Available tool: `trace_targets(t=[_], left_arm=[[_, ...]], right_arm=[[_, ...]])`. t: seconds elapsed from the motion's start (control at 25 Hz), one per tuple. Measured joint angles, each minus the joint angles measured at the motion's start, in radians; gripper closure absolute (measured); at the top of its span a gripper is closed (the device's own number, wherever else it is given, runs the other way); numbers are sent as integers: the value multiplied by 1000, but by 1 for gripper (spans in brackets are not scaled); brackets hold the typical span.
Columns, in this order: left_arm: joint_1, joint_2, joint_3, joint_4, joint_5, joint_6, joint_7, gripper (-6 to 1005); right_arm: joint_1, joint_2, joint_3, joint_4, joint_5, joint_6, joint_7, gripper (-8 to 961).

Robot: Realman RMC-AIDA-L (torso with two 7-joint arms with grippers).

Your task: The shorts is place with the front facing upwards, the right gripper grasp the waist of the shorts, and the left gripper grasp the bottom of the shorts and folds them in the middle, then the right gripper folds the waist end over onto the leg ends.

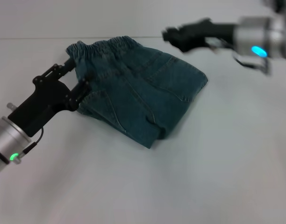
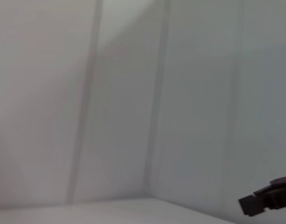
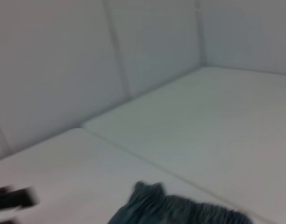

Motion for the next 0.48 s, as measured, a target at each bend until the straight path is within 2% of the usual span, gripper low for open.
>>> trace_targets(t=[0.04, 0.16, 0.2, 0.24, 0.32, 0.48], left_arm=[[7, 4, 34, 69, 44, 1, -97, 518], [12, 21, 114, 227, 158, 19, -318, 435], [7, 34, 137, 262, 201, 39, -366, 407], [-1, 41, 148, 279, 231, 52, -395, 379], [-34, 62, 163, 303, 322, 67, -462, 310], [-93, 70, 171, 319, 454, 35, -540, 171]], right_arm=[[-73, -5, 6, -65, 17, -89, -23, 866], [-222, -11, 34, -192, 21, -257, -88, 862], [-254, -13, 44, -211, 15, -300, -106, 861], [-275, -14, 54, -221, 11, -333, -121, 860], [-300, -14, 82, -216, 1, -393, -163, 768], [-319, -2, 105, -203, -16, -456, -224, 586]])
